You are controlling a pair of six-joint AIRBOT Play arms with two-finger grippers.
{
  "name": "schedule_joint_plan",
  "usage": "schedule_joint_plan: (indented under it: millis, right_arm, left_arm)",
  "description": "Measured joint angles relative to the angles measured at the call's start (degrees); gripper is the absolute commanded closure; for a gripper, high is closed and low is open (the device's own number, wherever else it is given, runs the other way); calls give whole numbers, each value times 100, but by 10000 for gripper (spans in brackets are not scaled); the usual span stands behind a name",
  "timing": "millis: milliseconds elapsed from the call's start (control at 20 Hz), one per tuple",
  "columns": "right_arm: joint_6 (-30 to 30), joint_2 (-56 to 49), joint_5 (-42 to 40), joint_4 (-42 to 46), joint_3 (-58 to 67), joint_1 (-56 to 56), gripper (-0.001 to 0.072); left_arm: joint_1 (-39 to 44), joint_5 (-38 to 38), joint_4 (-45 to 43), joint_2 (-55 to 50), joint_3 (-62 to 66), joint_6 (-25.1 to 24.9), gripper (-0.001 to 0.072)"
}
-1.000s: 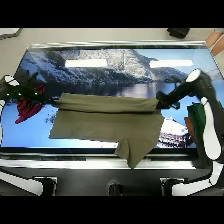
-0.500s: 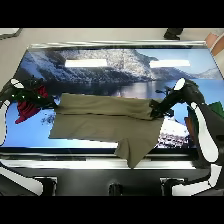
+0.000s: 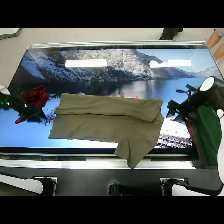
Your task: Fold the shirts.
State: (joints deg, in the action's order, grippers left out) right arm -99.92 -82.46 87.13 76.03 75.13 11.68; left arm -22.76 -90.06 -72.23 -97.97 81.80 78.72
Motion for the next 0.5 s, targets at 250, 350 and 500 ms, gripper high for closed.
schedule_joint_plan:
  millis: [250, 350, 500]
  right_arm:
    - [238, 374, 83, 52, -645, 70, 317]
    - [291, 435, 114, 33, -734, 76, 316]
    - [380, 588, 101, 4, -966, 83, 301]
  left_arm:
    - [-181, 564, 179, 579, -1720, -378, 337]
    - [-205, 601, 387, 662, -2004, -505, 341]
    - [-232, 715, 529, 713, -2291, -595, 540]
